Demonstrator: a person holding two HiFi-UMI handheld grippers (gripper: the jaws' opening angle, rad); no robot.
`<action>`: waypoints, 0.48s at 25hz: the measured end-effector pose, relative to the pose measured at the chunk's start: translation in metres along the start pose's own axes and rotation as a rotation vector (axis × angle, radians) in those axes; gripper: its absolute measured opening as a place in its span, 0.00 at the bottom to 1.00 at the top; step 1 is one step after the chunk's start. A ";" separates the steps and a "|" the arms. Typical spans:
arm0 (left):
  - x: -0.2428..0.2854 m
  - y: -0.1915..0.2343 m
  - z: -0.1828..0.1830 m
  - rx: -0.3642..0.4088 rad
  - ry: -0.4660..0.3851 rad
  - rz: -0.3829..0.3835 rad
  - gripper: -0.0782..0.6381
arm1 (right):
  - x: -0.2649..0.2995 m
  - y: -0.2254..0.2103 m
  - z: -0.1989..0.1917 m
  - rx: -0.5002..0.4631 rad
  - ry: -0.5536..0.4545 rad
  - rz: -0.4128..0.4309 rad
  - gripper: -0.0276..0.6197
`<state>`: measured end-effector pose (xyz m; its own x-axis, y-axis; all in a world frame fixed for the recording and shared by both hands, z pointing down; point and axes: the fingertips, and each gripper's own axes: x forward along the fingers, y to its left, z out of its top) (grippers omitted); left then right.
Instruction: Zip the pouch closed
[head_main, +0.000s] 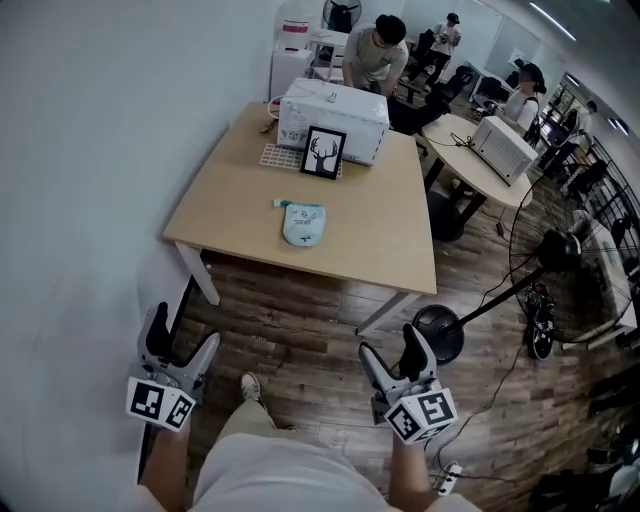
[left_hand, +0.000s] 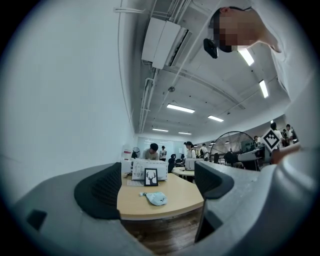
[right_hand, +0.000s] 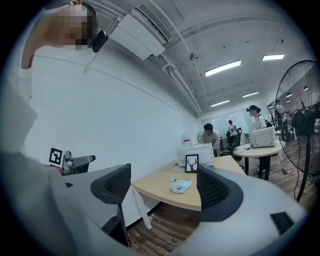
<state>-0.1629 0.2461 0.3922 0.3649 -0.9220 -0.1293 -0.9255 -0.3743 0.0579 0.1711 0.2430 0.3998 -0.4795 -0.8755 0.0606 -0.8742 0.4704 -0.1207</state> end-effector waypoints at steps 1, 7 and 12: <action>0.005 0.004 -0.005 -0.001 0.011 0.004 0.74 | 0.008 0.000 -0.002 -0.005 0.007 0.006 0.65; 0.065 0.029 -0.058 -0.036 0.081 -0.026 0.74 | 0.066 -0.025 -0.023 0.007 0.078 -0.022 0.64; 0.152 0.067 -0.073 -0.070 0.087 -0.073 0.74 | 0.144 -0.043 -0.018 0.001 0.129 -0.032 0.64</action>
<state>-0.1619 0.0741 0.4487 0.4415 -0.8959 -0.0495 -0.8877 -0.4441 0.1212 0.1386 0.0988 0.4315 -0.4574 -0.8684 0.1916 -0.8891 0.4423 -0.1180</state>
